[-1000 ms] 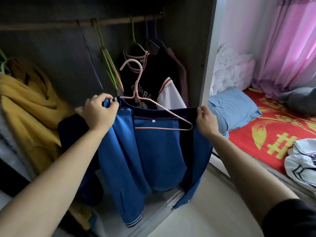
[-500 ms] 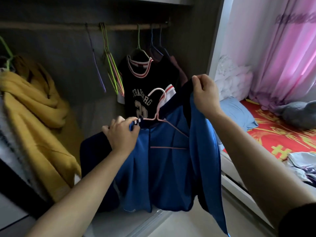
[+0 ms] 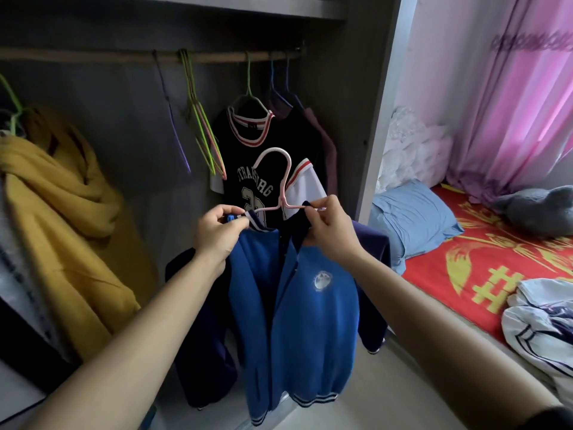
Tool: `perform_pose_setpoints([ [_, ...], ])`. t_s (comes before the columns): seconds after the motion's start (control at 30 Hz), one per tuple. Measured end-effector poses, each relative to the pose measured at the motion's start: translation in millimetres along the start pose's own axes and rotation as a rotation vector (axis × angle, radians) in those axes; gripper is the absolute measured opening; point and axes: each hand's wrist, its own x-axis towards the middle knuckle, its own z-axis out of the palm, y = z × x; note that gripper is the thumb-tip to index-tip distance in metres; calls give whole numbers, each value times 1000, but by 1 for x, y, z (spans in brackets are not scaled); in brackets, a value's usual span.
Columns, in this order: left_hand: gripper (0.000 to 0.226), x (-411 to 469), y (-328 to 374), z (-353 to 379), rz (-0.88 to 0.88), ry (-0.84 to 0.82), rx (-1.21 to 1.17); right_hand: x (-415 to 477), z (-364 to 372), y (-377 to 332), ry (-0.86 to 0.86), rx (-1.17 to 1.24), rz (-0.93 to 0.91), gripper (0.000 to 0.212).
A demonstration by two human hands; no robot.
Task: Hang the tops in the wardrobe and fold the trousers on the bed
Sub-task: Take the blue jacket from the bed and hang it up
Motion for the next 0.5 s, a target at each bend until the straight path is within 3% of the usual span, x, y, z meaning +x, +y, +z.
perform_pose_setpoints([
  [0.1, 21, 1, -4, -7, 44, -121, -32, -1, -1, 2, -100, -4, 8, 10],
  [0.23, 13, 5, -10, -18, 74, -84, -73, 7, -21, 6, -300, -195, 3, 27],
  [0.33, 13, 10, -11, -29, 70, -62, -118, 19, -45, 11, -135, -565, -311, 30],
  [0.4, 15, 12, -4, -35, 102, -87, -122, 29, -56, 21, -15, -908, -556, 47],
  [0.5, 16, 14, 10, -36, 181, -138, -141, 39, -59, 23, -145, -1042, -476, 50],
])
